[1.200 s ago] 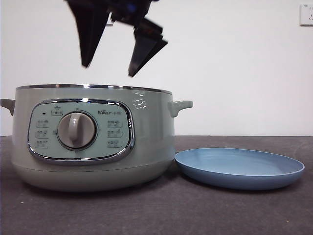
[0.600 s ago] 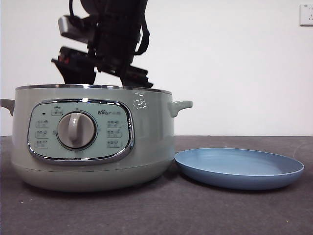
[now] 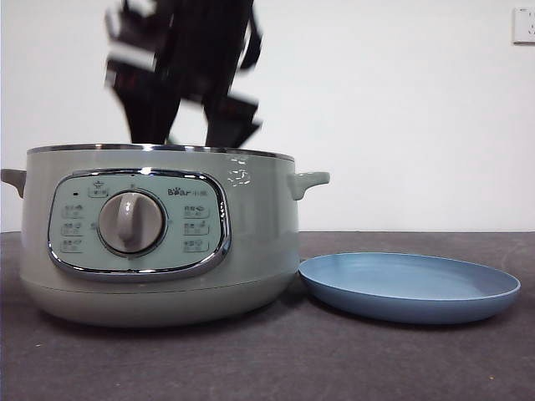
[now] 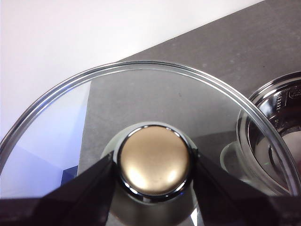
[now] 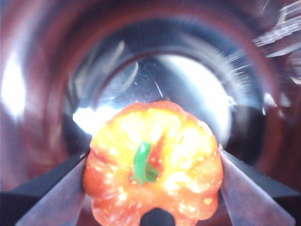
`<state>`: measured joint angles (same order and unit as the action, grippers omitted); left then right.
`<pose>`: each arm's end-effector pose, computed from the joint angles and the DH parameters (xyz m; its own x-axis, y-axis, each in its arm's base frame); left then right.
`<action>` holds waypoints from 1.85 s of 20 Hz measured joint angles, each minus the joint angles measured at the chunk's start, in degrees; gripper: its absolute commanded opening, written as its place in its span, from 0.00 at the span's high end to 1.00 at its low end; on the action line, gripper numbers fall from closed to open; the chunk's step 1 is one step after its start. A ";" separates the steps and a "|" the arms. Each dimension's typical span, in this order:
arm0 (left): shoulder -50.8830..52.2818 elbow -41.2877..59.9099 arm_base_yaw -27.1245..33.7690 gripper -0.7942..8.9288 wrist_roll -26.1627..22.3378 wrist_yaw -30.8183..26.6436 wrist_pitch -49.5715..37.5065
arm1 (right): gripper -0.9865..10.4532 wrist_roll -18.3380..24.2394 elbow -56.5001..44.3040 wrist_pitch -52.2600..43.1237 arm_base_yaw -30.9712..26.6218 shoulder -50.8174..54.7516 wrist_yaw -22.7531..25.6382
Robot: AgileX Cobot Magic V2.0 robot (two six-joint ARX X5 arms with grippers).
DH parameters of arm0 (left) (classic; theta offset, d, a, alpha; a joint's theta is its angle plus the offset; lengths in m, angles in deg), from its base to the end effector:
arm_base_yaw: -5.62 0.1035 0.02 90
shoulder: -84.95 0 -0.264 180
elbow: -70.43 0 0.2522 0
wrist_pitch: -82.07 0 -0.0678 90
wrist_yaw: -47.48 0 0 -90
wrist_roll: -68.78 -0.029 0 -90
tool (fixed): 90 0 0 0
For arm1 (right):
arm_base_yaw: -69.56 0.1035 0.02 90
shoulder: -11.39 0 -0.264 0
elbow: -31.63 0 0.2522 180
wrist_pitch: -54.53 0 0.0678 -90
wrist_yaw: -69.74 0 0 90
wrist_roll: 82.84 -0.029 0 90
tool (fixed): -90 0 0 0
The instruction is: Take the pumpkin out from the steamer,put the pumpkin in the blue plate,close the lid
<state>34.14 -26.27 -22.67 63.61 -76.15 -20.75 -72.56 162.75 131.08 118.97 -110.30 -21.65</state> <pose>0.1021 -0.0367 0.4414 0.8890 0.1505 -0.4324 0.0192 0.9314 0.3635 0.2891 0.3385 0.2803 0.2345 0.3109 -0.9211 -0.8600 0.5081 -0.0474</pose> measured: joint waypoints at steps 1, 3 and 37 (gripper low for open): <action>0.00 0.00 0.00 0.93 0.00 0.02 0.00 | 0.93 0.02 0.02 1.84 -0.33 3.37 0.02; 0.00 0.00 0.00 0.93 -0.02 0.15 0.00 | 0.93 0.02 0.04 4.76 -1.36 9.49 0.07; -4.39 0.00 -0.02 0.93 0.04 16.39 -5.84 | 0.91 -10.14 -53.00 -29.86 -19.93 26.49 5.90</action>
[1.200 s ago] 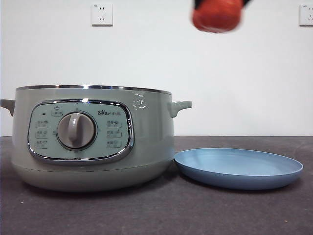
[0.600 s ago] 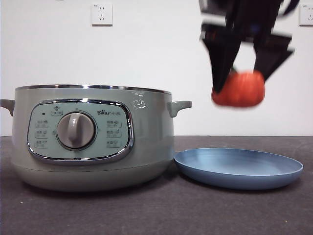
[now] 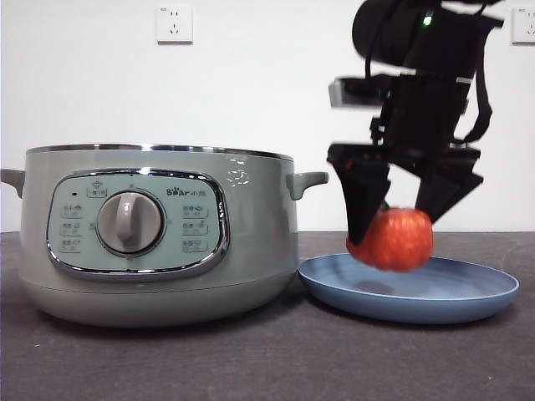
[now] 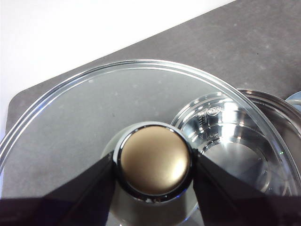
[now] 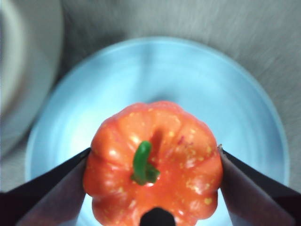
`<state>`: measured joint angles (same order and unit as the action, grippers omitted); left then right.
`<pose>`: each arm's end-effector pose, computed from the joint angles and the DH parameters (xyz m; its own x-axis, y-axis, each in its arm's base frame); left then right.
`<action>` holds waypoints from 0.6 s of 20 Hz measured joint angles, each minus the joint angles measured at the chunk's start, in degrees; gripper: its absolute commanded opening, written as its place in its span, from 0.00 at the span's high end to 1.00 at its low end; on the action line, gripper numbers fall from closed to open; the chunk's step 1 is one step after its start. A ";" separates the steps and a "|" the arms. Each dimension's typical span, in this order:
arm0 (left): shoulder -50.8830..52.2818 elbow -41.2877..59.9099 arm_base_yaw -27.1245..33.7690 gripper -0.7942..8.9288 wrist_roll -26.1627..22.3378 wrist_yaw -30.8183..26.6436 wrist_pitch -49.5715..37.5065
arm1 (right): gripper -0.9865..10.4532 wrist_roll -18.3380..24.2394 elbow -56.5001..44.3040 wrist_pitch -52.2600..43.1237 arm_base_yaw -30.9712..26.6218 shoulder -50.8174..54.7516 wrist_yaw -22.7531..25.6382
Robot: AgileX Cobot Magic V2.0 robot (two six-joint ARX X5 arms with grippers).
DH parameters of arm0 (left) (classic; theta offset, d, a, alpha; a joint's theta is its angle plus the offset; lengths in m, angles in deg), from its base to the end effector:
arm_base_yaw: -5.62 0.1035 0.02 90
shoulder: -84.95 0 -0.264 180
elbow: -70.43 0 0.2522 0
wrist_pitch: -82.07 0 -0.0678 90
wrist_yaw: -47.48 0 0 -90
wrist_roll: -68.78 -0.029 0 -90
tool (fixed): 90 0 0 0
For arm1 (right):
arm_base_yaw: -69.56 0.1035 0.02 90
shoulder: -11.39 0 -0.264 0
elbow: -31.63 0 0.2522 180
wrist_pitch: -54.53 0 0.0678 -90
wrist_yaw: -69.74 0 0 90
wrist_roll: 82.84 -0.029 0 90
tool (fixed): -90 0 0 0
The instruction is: Take the pumpkin out from the steamer,put the pumpkin in the blue plate,close the lid
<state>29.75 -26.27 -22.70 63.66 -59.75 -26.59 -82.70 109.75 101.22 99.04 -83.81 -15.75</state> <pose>0.1282 -0.0594 0.4399 0.8699 -0.1323 -0.4752 0.2651 0.9378 0.2242 0.2864 0.1593 0.2056 0.4223 0.1484 -0.8942 -0.4622 0.8839 -0.0716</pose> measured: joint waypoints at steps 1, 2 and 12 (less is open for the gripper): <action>0.00 0.00 0.00 0.93 0.00 0.11 0.00 | 0.91 -0.20 0.00 0.02 -0.22 -0.85 0.00; 0.00 0.00 0.00 0.93 0.00 0.61 -0.02 | 0.90 -0.37 0.00 0.20 -0.28 -1.46 0.00; -1.53 0.00 0.00 0.93 -0.02 7.10 0.02 | 0.57 -1.05 0.00 3.17 -2.38 -2.32 -2.89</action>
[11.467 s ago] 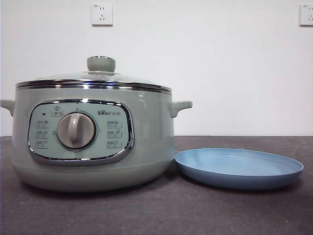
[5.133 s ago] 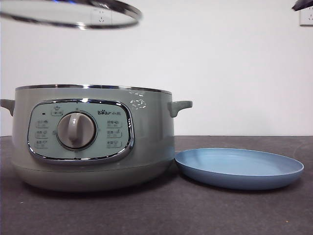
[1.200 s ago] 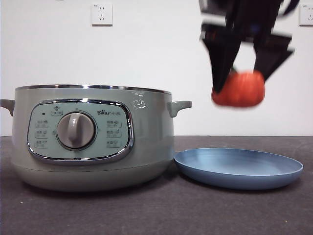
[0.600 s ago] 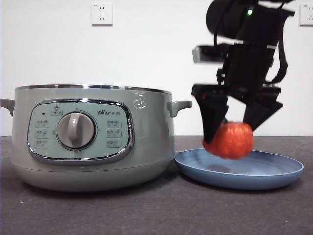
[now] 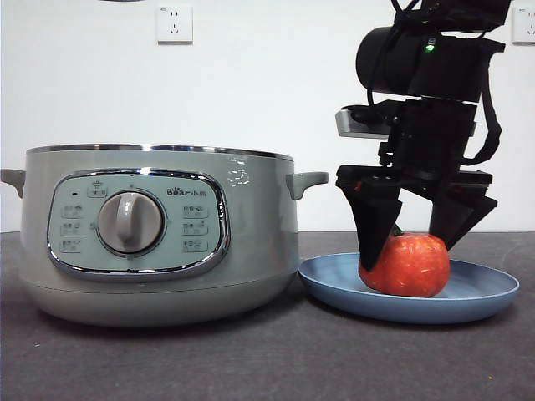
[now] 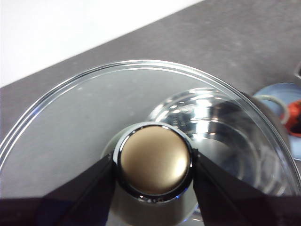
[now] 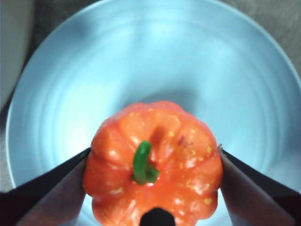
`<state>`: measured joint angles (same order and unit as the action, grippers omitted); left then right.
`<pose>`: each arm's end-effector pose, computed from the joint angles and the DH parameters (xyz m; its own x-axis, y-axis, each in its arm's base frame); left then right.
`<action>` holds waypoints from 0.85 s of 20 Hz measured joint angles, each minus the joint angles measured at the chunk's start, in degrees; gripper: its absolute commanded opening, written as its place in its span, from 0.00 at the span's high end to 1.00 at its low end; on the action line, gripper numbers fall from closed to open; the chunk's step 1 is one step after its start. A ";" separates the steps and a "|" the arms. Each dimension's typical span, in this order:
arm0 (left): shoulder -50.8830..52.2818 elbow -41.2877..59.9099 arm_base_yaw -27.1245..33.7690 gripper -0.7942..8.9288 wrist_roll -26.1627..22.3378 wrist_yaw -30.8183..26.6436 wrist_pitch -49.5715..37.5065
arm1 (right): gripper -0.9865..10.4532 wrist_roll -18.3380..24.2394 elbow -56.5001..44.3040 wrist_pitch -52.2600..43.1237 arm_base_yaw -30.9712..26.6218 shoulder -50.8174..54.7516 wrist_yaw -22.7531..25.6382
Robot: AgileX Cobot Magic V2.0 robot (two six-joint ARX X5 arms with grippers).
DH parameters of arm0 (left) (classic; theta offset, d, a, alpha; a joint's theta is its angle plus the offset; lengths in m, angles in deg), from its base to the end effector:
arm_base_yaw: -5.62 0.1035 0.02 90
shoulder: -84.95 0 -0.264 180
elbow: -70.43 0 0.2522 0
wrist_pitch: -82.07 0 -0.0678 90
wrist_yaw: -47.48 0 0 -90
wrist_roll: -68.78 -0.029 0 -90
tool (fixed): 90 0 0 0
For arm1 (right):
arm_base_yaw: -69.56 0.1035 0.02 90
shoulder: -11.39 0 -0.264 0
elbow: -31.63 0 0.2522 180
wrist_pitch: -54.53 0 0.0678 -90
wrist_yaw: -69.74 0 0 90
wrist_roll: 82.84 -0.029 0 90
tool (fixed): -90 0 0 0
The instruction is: Take the pumpkin out from the steamer,put the pumpkin in the blue plate,close the lid
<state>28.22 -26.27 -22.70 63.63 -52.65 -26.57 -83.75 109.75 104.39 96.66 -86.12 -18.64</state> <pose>0.1351 -0.0670 0.4361 0.8232 -0.2438 -0.5127 0.3746 0.9118 0.1679 0.2912 0.1481 0.1910 0.3281 0.1362 -0.9348 -0.4332 0.9011 -0.0208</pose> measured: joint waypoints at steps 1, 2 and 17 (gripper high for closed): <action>-0.39 0.00 0.00 0.93 0.00 1.09 0.00 | 0.57 -0.20 0.00 0.13 -0.55 0.00 -0.09; -0.81 0.00 0.00 0.93 0.02 1.90 0.00 | 0.57 -0.39 0.00 0.26 -0.98 0.00 -0.11; -6.95 1.03 0.00 0.93 -0.39 6.51 -5.84 | 0.44 -3.50 -0.13 2.47 -2.40 4.94 -0.13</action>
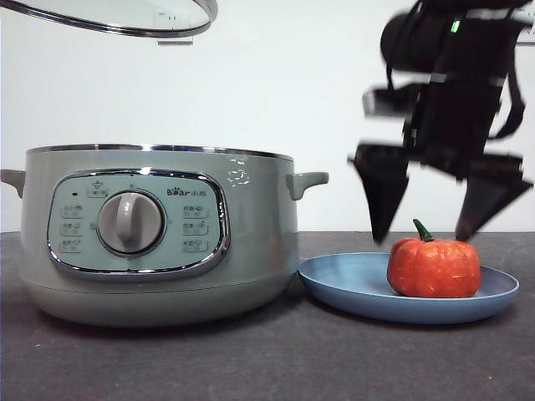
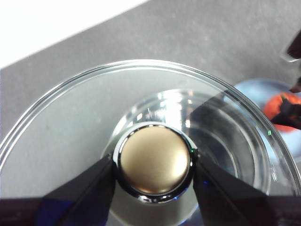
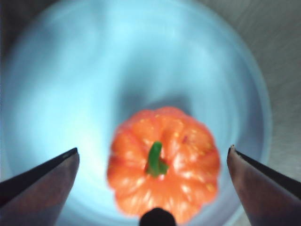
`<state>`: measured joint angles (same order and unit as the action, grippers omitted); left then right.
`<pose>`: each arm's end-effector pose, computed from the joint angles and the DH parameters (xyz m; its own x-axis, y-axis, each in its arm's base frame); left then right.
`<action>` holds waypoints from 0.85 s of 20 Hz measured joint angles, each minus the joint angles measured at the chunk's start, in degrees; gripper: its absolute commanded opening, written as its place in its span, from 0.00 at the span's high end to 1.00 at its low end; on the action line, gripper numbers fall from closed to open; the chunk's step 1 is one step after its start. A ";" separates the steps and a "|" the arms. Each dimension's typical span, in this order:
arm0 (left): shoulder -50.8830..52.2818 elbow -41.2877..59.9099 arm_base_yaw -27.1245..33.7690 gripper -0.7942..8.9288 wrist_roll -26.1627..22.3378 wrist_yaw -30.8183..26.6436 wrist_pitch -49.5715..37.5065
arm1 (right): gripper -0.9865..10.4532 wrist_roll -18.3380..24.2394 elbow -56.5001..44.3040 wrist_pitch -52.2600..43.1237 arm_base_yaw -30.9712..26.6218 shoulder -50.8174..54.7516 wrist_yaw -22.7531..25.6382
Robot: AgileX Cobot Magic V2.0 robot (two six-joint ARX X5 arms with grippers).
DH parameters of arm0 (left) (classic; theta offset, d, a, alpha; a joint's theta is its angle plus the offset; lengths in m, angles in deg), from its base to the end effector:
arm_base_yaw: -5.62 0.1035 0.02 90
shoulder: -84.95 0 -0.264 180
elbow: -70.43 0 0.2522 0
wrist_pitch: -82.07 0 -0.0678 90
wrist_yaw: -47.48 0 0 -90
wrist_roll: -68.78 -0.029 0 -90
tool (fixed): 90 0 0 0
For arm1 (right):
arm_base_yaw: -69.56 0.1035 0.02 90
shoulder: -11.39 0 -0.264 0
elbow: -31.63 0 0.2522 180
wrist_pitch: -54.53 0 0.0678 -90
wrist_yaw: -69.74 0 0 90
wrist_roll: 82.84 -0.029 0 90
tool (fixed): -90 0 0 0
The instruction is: Take the pumpkin out from the steamer,put the pumpkin in the blue plate,close the lid
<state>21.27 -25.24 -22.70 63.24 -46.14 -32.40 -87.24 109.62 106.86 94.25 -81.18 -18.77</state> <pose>0.1747 -0.0921 0.4203 0.7622 -0.3390 -0.5514 0.4721 0.8740 0.1152 0.2855 0.1304 0.2147 0.3671 0.1401 -0.9196 -0.3430 0.9393 0.0062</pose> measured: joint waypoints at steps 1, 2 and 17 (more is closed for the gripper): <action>0.04 1.25 0.00 0.93 0.00 0.44 -1.81 | 0.44 -0.33 0.00 0.00 0.00 2.23 0.00; 0.04 2.99 0.00 0.93 0.02 0.74 -3.87 | 0.44 -0.37 0.00 0.28 0.00 4.44 0.00; -4.04 18.64 0.00 0.93 4.98 5.22 -22.77 | 0.45 -0.79 0.02 2.82 0.00 38.62 0.02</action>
<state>17.22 -6.59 -22.70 68.22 -40.91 -55.18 -88.03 109.64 109.68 94.25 -42.56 -18.74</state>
